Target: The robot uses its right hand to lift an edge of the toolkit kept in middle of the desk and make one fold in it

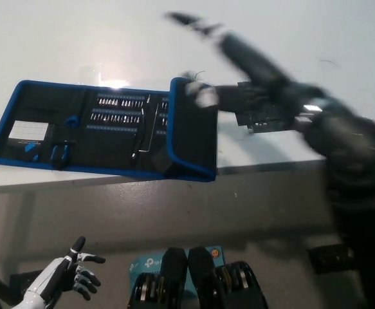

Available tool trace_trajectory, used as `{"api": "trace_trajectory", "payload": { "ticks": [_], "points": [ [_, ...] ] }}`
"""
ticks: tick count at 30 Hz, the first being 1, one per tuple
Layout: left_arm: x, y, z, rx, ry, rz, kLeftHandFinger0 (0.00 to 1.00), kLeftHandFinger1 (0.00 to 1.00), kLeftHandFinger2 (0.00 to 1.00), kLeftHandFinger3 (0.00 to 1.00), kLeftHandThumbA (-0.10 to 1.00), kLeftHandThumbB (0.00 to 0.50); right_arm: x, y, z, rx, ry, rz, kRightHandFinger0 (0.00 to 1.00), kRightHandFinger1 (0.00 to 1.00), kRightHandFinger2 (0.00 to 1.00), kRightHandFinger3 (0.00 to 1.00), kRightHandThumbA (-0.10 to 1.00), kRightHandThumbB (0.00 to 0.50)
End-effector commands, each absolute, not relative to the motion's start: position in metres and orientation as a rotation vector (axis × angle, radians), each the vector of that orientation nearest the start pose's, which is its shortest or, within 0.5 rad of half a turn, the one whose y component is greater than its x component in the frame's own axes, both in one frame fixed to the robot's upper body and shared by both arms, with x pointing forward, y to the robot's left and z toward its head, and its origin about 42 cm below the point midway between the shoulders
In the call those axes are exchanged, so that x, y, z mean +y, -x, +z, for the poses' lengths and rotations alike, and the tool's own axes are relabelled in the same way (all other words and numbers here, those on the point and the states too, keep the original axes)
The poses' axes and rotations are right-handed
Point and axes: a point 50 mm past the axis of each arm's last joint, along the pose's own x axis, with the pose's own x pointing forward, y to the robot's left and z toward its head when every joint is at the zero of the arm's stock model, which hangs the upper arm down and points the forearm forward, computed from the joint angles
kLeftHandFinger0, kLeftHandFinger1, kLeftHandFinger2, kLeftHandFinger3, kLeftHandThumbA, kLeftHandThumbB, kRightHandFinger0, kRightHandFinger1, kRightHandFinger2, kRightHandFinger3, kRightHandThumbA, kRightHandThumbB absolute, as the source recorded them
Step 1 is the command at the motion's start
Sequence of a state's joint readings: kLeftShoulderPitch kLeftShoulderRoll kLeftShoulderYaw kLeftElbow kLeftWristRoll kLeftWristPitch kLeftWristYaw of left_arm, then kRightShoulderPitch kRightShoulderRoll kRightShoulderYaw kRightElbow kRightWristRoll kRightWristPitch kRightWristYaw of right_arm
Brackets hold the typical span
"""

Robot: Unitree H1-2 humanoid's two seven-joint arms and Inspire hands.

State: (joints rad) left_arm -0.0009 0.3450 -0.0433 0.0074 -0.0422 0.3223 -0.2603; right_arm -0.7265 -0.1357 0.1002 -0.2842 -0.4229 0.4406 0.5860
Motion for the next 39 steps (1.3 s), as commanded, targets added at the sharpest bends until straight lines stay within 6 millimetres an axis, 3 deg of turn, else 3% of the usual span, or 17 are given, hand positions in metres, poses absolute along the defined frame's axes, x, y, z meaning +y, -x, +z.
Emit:
{"api": "trace_trajectory", "payload": {
  "ticks": [1, 2, 3, 5, 6, 7, 8, 13, 15, 17, 20, 27, 30, 32, 34, 37, 39],
  "points": [
    [0.312, -0.282, 0.092, 0.343, -0.282, -0.236, 0.40, 0.40, 0.38, 0.59, 1.00, 0.498, -0.174, -0.382, 0.371, -0.513, 0.567, 0.442, 0.75, 1.00, 1.00, 1.00, 0.22, 0.276],
    [0.312, -0.283, 0.092, 0.344, -0.279, -0.236, 0.41, 0.40, 0.38, 0.59, 1.00, 0.500, -0.181, -0.380, 0.365, -0.508, 0.557, 0.430, 0.71, 1.00, 1.00, 1.00, 0.20, 0.276],
    [0.311, -0.282, 0.092, 0.342, -0.281, -0.233, 0.41, 0.39, 0.39, 0.61, 1.00, 0.500, -0.202, -0.373, 0.338, -0.462, 0.548, 0.385, 0.57, 0.94, 1.00, 1.00, 0.18, 0.274],
    [0.311, -0.282, 0.092, 0.341, -0.274, -0.235, 0.40, 0.39, 0.38, 0.59, 1.00, 0.500, -0.221, -0.367, 0.311, -0.422, 0.543, 0.353, 0.49, 0.81, 1.00, 1.00, 0.15, 0.256],
    [0.311, -0.281, 0.092, 0.343, -0.275, -0.235, 0.41, 0.39, 0.38, 0.60, 1.00, 0.500, -0.230, -0.363, 0.295, -0.395, 0.515, 0.330, 0.35, 0.71, 1.00, 1.00, 0.12, 0.254],
    [0.311, -0.282, 0.091, 0.337, -0.270, -0.241, 0.39, 0.38, 0.37, 0.60, 1.00, 0.500, -0.242, -0.358, 0.273, -0.348, 0.505, 0.289, 0.51, 0.75, 0.99, 1.00, 0.13, 0.249],
    [0.311, -0.281, 0.091, 0.338, -0.266, -0.243, 0.39, 0.38, 0.37, 0.61, 1.00, 0.500, -0.251, -0.353, 0.254, -0.301, 0.483, 0.250, 0.56, 0.76, 0.97, 1.00, 0.12, 0.251],
    [0.312, -0.282, 0.092, 0.333, -0.271, -0.235, 0.40, 0.37, 0.36, 0.60, 1.00, 0.500, -0.274, -0.342, 0.205, -0.223, 0.400, 0.155, 0.58, 0.71, 0.86, 1.00, 0.09, 0.238],
    [0.313, -0.282, 0.091, 0.340, -0.266, -0.234, 0.42, 0.38, 0.39, 0.59, 1.00, 0.500, -0.291, -0.335, 0.174, -0.182, 0.379, 0.094, 0.63, 0.69, 0.78, 0.98, 0.08, 0.219],
    [0.314, -0.280, 0.091, 0.340, -0.264, -0.230, 0.41, 0.38, 0.38, 0.59, 1.00, 0.500, -0.300, -0.329, 0.154, -0.136, 0.349, 0.040, 0.62, 0.66, 0.72, 0.94, 0.03, 0.212],
    [0.314, -0.280, 0.089, 0.341, -0.265, -0.225, 0.36, 0.36, 0.36, 0.58, 1.00, 0.500, -0.309, -0.325, 0.141, -0.111, 0.354, 0.009, 0.57, 0.62, 0.70, 0.93, -0.01, 0.199],
    [0.314, -0.279, 0.089, 0.341, -0.266, -0.225, 0.37, 0.38, 0.37, 0.59, 1.00, 0.500, -0.329, -0.313, 0.104, -0.011, 0.359, -0.072, 0.48, 0.53, 0.62, 0.88, 0.11, 0.240],
    [0.314, -0.280, 0.090, 0.337, -0.272, -0.226, 0.38, 0.38, 0.37, 0.59, 1.00, 0.500, -0.336, -0.309, 0.091, 0.024, 0.367, -0.086, 0.49, 0.51, 0.58, 0.92, 0.11, 0.220],
    [0.313, -0.280, 0.090, 0.342, -0.268, -0.224, 0.39, 0.38, 0.38, 0.60, 1.00, 0.500, -0.340, -0.308, 0.081, 0.036, 0.352, -0.094, 0.37, 0.41, 0.51, 0.88, 0.06, 0.225],
    [0.313, -0.279, 0.090, 0.340, -0.265, -0.224, 0.39, 0.39, 0.38, 0.60, 1.00, 0.500, -0.343, -0.307, 0.073, 0.090, 0.320, -0.084, 0.38, 0.43, 0.53, 0.89, 0.05, 0.226],
    [0.313, -0.279, 0.091, 0.333, -0.271, -0.222, 0.39, 0.37, 0.37, 0.61, 1.00, 0.498, -0.345, -0.308, 0.079, 0.173, 0.246, -0.103, 0.34, 0.40, 0.51, 0.88, 0.12, 0.248],
    [0.313, -0.279, 0.091, 0.332, -0.266, -0.224, 0.39, 0.37, 0.37, 0.60, 1.00, 0.496, -0.345, -0.307, 0.081, 0.194, 0.237, -0.116, 0.30, 0.39, 0.52, 0.86, 0.09, 0.245]
  ]
}}
